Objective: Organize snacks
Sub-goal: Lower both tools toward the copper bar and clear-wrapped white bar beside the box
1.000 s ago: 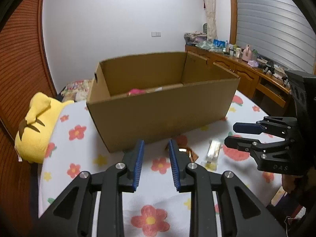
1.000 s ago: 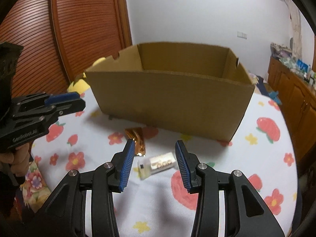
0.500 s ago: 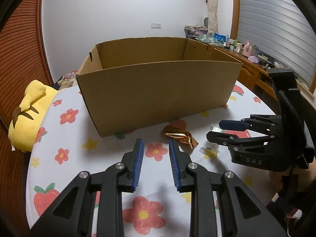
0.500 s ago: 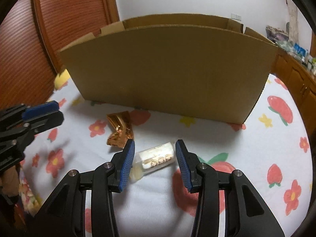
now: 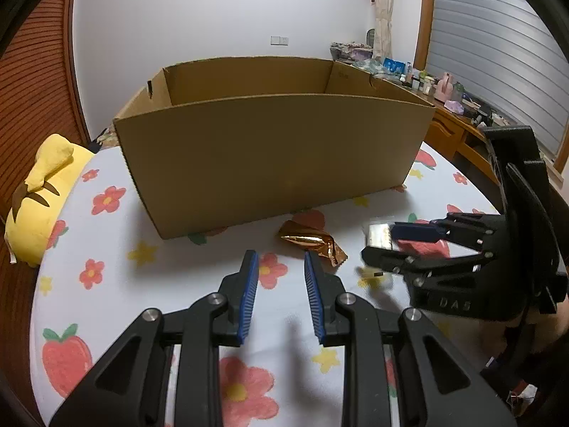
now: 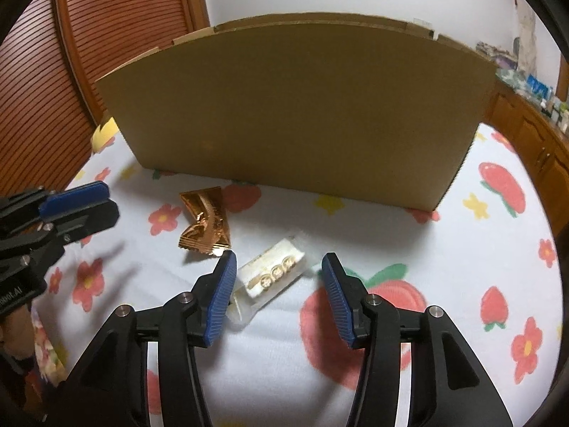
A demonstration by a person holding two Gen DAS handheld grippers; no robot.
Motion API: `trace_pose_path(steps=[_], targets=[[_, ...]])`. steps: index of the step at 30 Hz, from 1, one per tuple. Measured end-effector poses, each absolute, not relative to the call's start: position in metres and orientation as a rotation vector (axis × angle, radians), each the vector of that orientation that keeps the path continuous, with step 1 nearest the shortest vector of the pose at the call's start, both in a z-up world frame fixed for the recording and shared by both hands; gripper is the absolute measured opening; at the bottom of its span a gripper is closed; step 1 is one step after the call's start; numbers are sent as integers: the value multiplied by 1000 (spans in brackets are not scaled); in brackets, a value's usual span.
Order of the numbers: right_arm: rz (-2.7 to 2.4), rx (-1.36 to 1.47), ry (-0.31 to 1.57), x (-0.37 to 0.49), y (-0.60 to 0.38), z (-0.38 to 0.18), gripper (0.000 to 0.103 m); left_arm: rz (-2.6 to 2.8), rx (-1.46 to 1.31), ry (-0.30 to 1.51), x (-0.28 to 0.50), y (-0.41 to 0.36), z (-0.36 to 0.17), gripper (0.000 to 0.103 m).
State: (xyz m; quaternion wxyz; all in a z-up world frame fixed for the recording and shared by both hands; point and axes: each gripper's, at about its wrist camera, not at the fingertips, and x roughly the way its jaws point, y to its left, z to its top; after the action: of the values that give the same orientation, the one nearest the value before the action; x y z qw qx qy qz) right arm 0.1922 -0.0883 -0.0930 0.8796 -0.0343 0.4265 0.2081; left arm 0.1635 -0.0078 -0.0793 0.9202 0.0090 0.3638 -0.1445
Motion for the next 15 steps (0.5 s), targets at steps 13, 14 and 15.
trace_pose_path(steps=[13,14,15], targets=[[451,-76,873,189,-93,-93,40,-319,-2,770,176,-20,-85,32],[451,-79,869,187,-94,-93,40,-321,-5,776,178,-22,-86,32],[451,-81,866,186,-95,-93,40,-323,-8,779,180,-24,-87,32]])
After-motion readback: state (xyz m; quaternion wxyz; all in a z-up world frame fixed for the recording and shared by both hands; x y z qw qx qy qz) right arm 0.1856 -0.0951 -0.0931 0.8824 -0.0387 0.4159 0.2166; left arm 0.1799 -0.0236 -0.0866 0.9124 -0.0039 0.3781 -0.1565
